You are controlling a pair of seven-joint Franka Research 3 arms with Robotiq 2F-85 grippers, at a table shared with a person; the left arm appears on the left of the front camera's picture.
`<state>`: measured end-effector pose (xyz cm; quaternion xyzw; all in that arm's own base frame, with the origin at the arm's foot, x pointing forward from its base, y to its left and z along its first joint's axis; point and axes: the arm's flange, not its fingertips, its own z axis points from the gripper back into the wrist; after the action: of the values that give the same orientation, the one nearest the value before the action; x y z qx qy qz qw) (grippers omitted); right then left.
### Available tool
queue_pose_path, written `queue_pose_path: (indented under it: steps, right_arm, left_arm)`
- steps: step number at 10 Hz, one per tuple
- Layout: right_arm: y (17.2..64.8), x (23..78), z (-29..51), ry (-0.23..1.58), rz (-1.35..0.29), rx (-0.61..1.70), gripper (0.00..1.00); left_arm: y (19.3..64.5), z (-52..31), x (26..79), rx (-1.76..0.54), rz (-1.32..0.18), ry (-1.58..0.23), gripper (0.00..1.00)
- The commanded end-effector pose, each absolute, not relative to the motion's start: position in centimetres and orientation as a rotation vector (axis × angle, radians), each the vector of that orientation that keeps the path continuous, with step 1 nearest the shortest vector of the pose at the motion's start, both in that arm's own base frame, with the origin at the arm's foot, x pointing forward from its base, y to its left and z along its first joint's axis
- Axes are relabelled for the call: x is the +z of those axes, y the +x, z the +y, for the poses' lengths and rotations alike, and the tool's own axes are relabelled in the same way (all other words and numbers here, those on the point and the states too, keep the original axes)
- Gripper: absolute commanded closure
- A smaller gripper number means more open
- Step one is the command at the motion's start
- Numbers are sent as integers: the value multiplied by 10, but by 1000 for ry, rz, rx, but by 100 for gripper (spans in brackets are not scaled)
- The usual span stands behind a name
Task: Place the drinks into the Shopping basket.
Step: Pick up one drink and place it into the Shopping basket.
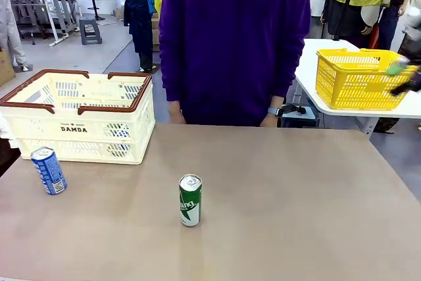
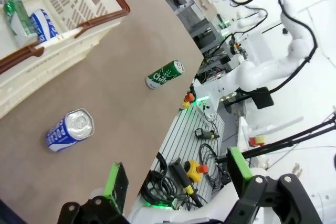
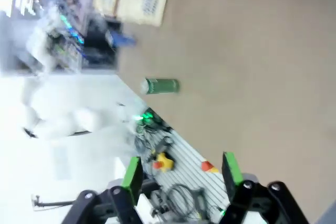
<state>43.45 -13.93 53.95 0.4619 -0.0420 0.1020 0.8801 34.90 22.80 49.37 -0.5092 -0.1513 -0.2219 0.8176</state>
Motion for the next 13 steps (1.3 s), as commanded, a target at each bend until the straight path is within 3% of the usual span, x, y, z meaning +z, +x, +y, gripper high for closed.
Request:
queue_pose_path:
  steps: [1, 3, 4, 5, 12, 13]
  right_arm:
    - [436, 505, -221, 1622, -366, -382, 20]
    - [412, 446, -291, 1764, -422, -595, 20]
    - [412, 429, -292, 1690, -433, -582, 20]
    - [387, 450, -291, 1309, -146, -184, 20]
    - [387, 450, -291, 1309, -146, -184, 20]
    - [387, 450, -291, 1309, -146, -184, 20]
  left_arm:
    - [347, 226, 494, -474, -321, -1081, 0]
    - [347, 226, 494, -474, -321, -1081, 0]
    - [347, 226, 494, -474, -321, -1081, 0]
    - [347, 226, 494, -474, -321, -1081, 0]
    - [349, 228, 494, -473, -322, -1085, 0]
    - [340, 218, 516, -476, -334, -1094, 0]
